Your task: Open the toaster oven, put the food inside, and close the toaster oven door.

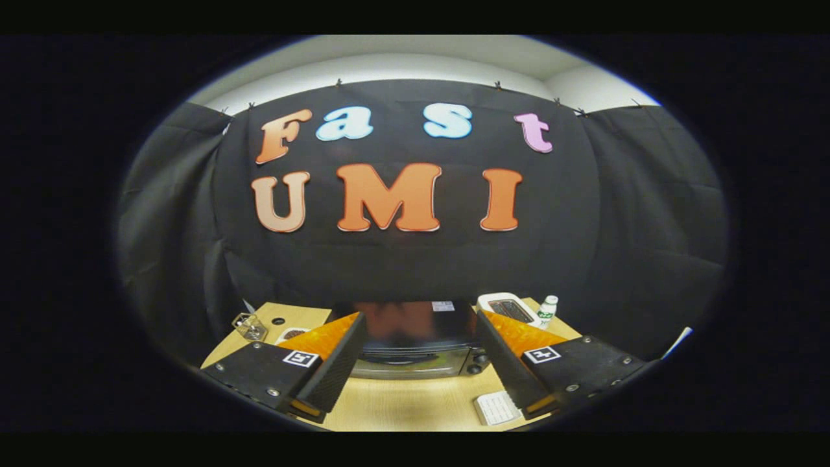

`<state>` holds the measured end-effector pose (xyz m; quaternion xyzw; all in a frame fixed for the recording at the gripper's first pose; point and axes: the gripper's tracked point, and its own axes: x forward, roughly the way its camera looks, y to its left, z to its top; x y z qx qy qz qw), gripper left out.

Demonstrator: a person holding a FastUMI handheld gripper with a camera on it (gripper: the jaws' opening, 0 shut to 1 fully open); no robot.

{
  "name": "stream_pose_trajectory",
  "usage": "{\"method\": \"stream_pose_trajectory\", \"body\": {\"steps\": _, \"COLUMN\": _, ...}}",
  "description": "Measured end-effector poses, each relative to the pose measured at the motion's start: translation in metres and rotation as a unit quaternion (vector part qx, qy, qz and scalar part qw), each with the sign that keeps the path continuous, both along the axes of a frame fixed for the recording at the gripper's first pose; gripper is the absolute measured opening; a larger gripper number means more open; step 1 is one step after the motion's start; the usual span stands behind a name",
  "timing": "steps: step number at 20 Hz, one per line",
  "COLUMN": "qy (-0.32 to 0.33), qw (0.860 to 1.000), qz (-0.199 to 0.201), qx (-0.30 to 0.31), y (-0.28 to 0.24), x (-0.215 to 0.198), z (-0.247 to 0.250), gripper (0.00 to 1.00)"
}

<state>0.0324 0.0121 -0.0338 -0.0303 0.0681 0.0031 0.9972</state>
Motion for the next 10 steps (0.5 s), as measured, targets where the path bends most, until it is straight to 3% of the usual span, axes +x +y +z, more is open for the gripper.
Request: {"method": "stream_pose_trajectory", "body": {"steps": 10, "qy": -0.029, "qw": 0.999, "qz": 0.014, "qx": 0.024, "y": 0.028, "x": -0.021, "z": 0.025, "gripper": 0.99}}
